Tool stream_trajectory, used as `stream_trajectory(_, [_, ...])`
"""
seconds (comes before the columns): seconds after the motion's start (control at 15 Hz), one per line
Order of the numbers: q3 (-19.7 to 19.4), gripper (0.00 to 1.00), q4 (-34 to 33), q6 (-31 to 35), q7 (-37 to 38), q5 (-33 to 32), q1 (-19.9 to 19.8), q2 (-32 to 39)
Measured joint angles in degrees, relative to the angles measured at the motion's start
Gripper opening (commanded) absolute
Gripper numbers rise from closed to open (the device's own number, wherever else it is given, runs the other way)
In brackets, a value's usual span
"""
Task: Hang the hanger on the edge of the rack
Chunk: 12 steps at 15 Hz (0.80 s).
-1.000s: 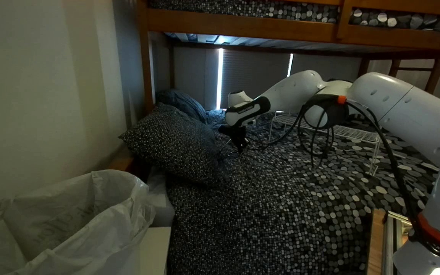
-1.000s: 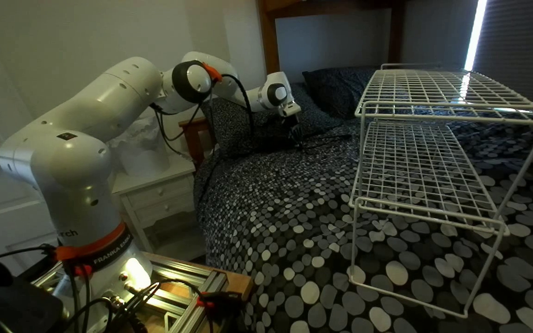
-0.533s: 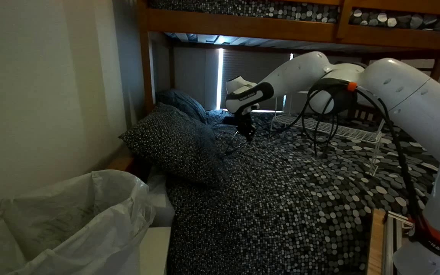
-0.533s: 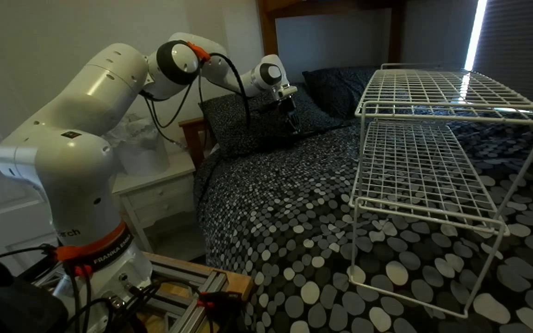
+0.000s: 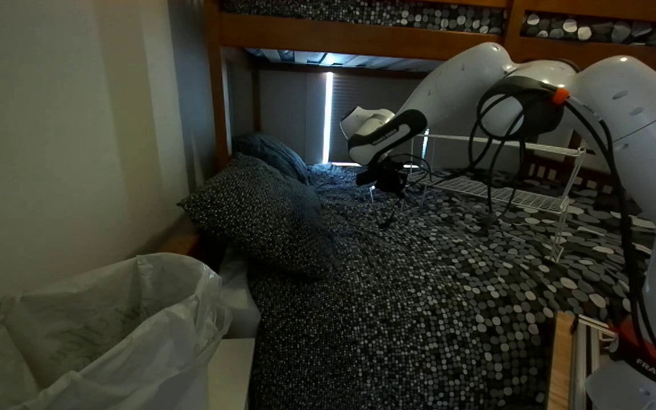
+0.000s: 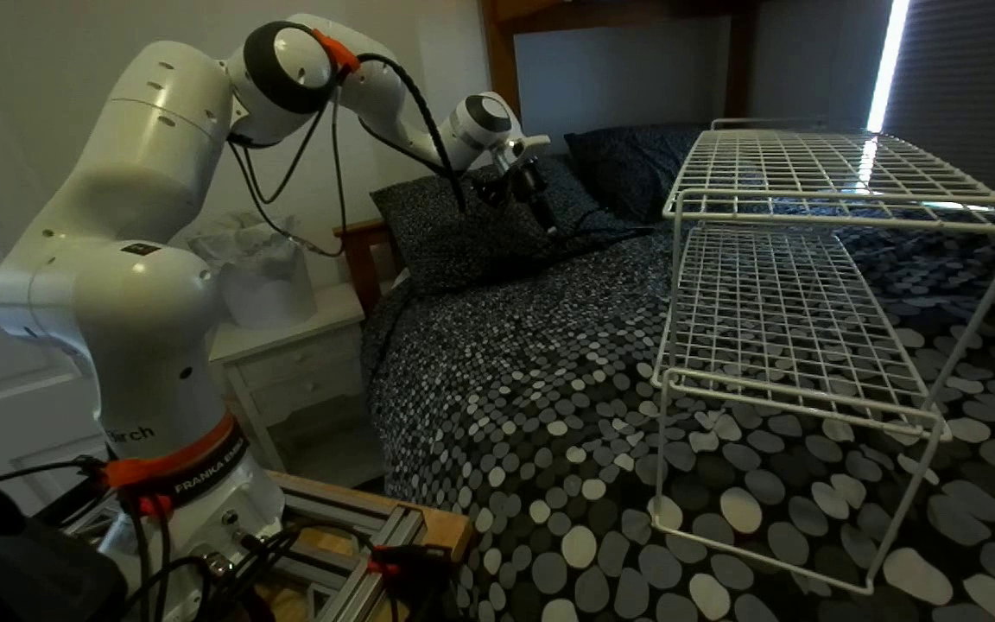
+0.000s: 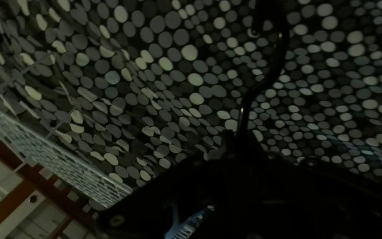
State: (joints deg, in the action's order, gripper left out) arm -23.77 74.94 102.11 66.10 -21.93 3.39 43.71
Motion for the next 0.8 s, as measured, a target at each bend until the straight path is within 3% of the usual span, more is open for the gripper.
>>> stream_trajectory(0.4, [1.87, 0.02, 12.44, -3.94, -10.05, -9.87, -0.09, -9.58])
stream_trajectory(0.8, [3.74, 0.02, 25.0, -2.4, -11.5, -17.58, -1.76, -18.19])
